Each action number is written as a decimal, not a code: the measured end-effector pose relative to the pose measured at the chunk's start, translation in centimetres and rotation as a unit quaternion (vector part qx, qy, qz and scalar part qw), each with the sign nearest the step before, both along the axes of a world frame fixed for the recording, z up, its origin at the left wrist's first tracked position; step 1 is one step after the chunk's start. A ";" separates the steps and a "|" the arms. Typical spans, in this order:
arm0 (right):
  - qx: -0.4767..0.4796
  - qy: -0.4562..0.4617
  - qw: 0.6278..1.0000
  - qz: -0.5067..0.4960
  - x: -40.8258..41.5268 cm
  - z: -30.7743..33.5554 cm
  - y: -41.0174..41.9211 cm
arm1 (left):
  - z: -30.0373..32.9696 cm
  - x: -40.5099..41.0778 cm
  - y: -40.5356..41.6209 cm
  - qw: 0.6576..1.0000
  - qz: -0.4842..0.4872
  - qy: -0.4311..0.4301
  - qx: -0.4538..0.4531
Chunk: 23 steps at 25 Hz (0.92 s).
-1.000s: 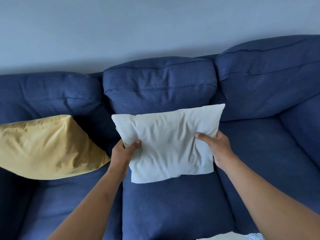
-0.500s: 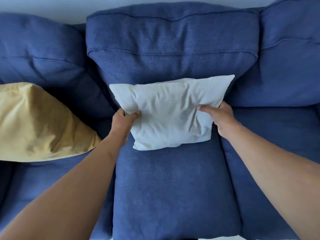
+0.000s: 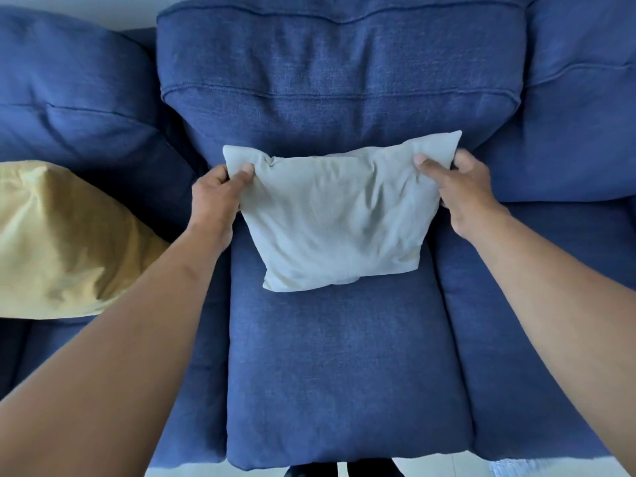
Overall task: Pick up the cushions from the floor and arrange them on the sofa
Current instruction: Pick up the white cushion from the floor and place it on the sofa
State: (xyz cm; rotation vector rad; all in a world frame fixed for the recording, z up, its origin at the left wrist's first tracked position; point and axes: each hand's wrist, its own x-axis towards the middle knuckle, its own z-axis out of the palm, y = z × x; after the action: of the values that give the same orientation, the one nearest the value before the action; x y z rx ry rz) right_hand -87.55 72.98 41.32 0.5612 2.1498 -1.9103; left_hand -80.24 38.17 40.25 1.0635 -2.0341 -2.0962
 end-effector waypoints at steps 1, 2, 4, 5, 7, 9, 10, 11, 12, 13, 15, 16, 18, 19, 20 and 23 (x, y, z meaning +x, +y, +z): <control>0.018 0.008 1.000 0.004 -0.3 0.1 0.4 | 0.4 -0.3 -0.3 1.000 0.011 0.005 -0.013; 0.032 0.017 0.999 -0.001 -0.6 0.0 0.8 | 0.7 -0.5 -0.5 0.999 0.022 0.009 -0.025; 0.061 0.027 0.998 -0.003 -0.9 -0.1 1.3 | 1.0 -0.5 -0.7 0.998 0.033 0.008 -0.052; 0.073 0.030 0.997 -0.002 -1.0 -0.2 1.3 | 1.0 -0.5 -0.7 0.998 0.036 0.006 -0.060; 0.083 0.028 0.996 -0.011 -1.3 -0.4 1.1 | 0.8 -0.4 -0.4 0.997 0.048 0.002 -0.061; 0.089 0.013 0.996 -0.010 -1.5 -0.4 0.9 | 1.0 -0.4 -0.1 0.996 0.058 -0.004 -0.063; 0.095 0.007 0.995 -0.007 -1.6 -0.3 0.9 | 1.2 -0.3 -0.1 0.996 0.058 -0.008 -0.067; 0.102 0.003 0.995 -0.008 -1.5 -0.2 1.0 | 1.4 -0.2 -0.2 0.996 0.056 -0.008 -0.068; 0.107 0.002 0.994 -0.012 -1.4 0.0 1.1 | 1.8 0.0 -0.3 0.996 0.053 -0.009 -0.070; 0.111 0.002 0.994 -0.018 -1.0 0.3 1.2 | 2.1 0.3 -0.3 0.996 0.051 -0.011 -0.069; 0.117 0.002 0.993 -0.024 0.5 1.0 1.2 | 2.8 1.6 0.3 0.996 0.043 -0.029 -0.076; 0.124 -0.004 0.992 -0.020 1.6 1.3 1.1 | 3.2 2.7 0.8 0.995 0.039 -0.044 -0.085; 0.143 -0.019 0.990 0.005 4.2 1.7 0.8 | 3.6 5.2 2.3 0.990 0.020 -0.086 -0.112; 0.153 -0.022 0.988 0.023 5.6 1.9 0.7 | 3.9 6.7 3.3 0.986 -0.005 -0.109 -0.128; 0.164 -0.023 0.985 0.043 7.1 2.2 0.6 | 4.2 8.2 4.4 0.982 -0.033 -0.122 -0.141; 0.187 -0.030 0.979 0.082 11.4 3.5 0.7 | 5.1 12.3 8.1 0.966 -0.103 -0.154 -0.181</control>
State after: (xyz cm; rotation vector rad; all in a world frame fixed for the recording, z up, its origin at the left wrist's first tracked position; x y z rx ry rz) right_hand -76.11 73.73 44.77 0.4789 2.4443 -1.3960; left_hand -67.93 46.25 45.38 1.2163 -2.6445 -1.6109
